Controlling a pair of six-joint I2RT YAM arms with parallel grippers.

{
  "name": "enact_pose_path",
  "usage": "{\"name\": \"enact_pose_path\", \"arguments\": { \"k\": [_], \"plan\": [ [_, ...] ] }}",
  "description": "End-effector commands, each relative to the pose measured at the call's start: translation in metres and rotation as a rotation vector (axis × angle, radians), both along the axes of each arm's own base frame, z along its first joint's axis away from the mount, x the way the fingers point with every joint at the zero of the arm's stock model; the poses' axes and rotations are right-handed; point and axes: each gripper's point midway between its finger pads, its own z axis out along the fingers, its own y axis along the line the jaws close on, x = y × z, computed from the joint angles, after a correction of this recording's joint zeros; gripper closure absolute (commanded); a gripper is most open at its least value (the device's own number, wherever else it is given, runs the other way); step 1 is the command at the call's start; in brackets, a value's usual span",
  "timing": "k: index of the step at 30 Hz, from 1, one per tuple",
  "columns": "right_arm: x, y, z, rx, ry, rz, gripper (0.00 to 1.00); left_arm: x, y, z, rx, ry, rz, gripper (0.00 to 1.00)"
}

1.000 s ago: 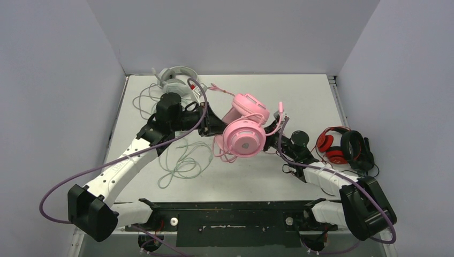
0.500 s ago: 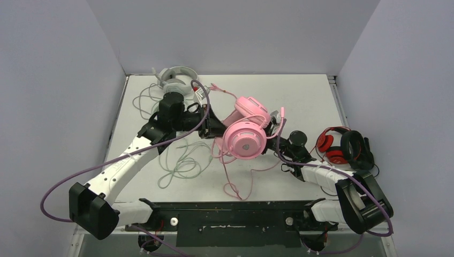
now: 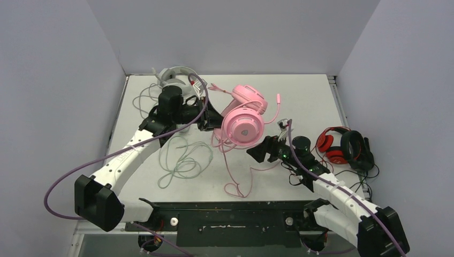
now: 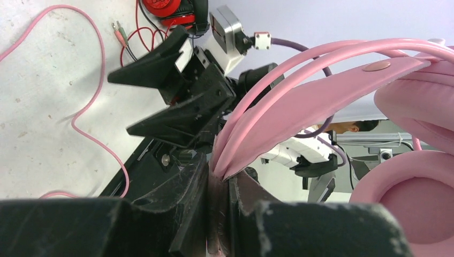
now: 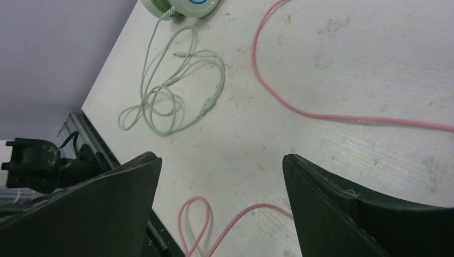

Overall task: Wrap the headphones
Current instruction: Wrap the headphones cable around the headphones.

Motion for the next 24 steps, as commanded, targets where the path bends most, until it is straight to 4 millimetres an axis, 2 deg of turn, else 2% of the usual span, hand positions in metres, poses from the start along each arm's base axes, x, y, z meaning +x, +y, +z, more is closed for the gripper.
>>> {"name": "enact_pose_path", "arguments": {
  "k": [1, 4, 6, 9, 15, 18, 20, 21, 24],
  "plan": [
    [-0.035, 0.005, -0.010, 0.011, 0.151, 0.001, 0.14, 0.003, 0.001, 0.045, -0.084, -0.120, -0.021, 1.00],
    [-0.058, 0.019, -0.003, 0.031, 0.183, 0.045, 0.14, 0.006, 0.001, 0.045, -0.083, -0.121, -0.016, 1.00],
    [-0.067, 0.021, -0.006, 0.047, 0.274, 0.025, 0.14, 0.008, 0.002, 0.045, -0.082, -0.121, -0.008, 1.00],
    [-0.080, 0.015, -0.018, 0.046, 0.443, -0.058, 0.16, 0.012, 0.003, 0.045, -0.078, -0.119, 0.002, 1.00],
    [-0.099, 0.004, -0.025, 0.125, 0.640, -0.266, 0.20, 0.020, 0.004, 0.040, -0.063, -0.117, 0.031, 1.00],
    [-0.109, 0.006, -0.027, 0.162, 0.716, -0.318, 0.22, 0.024, 0.005, 0.038, -0.056, -0.115, 0.043, 1.00],
    [-0.115, 0.007, -0.030, 0.139, 0.727, -0.348, 0.23, 0.026, 0.006, 0.036, -0.051, -0.113, 0.050, 1.00],
    [-0.122, 0.011, -0.035, 0.110, 0.728, -0.337, 0.23, 0.026, 0.006, 0.036, -0.051, -0.112, 0.051, 1.00],
    [-0.126, 0.018, -0.052, 0.068, 0.695, -0.360, 0.23, 0.027, 0.007, 0.035, -0.051, -0.112, 0.053, 1.00]
  ]
}}
